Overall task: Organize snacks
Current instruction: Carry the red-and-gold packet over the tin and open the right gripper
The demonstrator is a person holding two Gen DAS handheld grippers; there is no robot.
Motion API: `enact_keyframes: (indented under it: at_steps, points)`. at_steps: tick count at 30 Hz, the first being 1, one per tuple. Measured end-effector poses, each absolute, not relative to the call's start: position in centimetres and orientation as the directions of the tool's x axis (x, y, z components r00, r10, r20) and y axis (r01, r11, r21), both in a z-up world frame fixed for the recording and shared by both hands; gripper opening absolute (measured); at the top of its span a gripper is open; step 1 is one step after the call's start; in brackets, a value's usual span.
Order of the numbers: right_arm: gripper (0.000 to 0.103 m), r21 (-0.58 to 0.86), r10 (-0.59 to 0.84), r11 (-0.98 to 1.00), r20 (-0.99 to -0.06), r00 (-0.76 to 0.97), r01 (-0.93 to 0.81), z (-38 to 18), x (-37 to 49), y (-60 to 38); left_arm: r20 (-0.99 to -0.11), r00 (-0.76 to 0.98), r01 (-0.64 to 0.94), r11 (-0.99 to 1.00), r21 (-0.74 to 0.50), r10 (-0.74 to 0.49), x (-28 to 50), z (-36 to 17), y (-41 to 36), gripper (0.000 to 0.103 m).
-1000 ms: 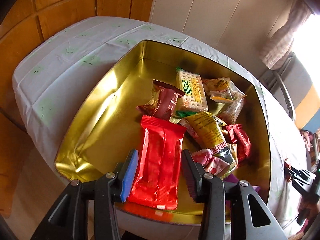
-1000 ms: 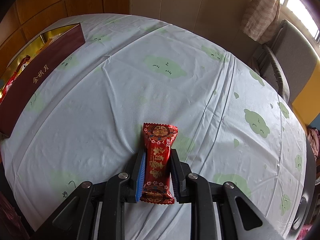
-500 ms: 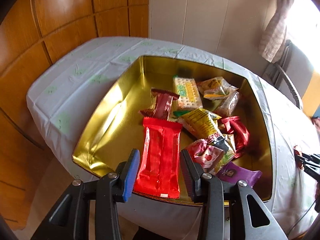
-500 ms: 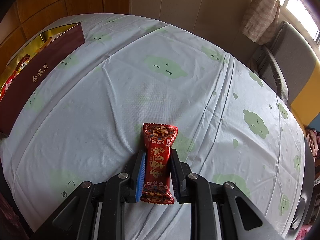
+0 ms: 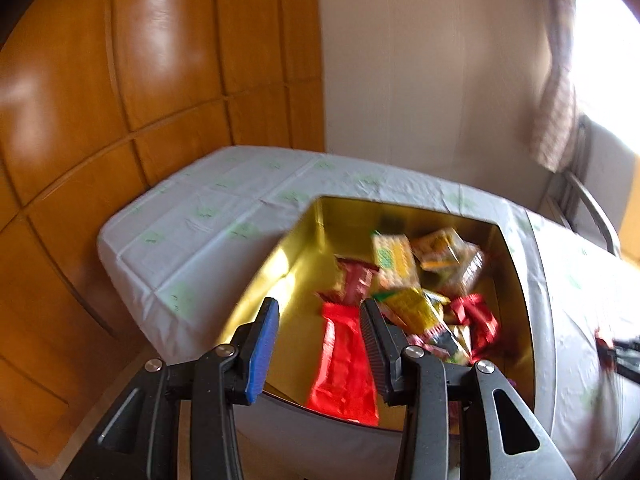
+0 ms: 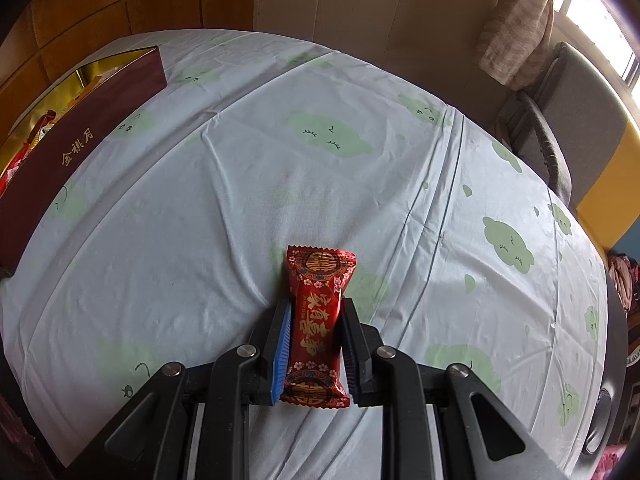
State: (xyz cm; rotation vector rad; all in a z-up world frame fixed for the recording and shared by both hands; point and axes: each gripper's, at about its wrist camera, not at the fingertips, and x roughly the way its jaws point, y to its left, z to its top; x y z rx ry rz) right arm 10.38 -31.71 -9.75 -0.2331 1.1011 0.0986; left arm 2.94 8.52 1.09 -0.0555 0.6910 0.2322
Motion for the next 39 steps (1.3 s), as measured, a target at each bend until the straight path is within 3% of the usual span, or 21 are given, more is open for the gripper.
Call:
enact_keyframes:
  at_steps: [7, 23, 31, 39]
  points:
    - [0.023, -0.153, -0.056, 0.971, -0.894, 0.445, -0.183, -9.8, 10.5, -31.5, -0.596, 0.758, -0.321, 0.947, 0.012, 0.265, 2.2, 2.3, 11.1, 0.043]
    - [0.022, -0.191, -0.163, 0.981, -0.892, 0.422, -0.024, -9.5, 11.1, -30.0, -0.575, 0.764, -0.366, 0.930, -0.010, 0.294, 0.6, 2.2, 14.0, 0.043]
    - [0.022, -0.073, -0.037, 0.995, -0.891, 0.452, -0.063, -7.4, 11.1, -26.7, -0.579, 0.762, -0.366, 0.930, -0.017, 0.289, 0.5, 1.9, 14.5, 0.043]
    - [0.022, 0.006, 0.163, 0.956, -0.842, 0.514, -0.294, -2.9, 11.0, -17.2, -0.583, 0.764, -0.360, 0.933, -0.026, 0.278, 0.5, 1.7, 14.6, 0.043]
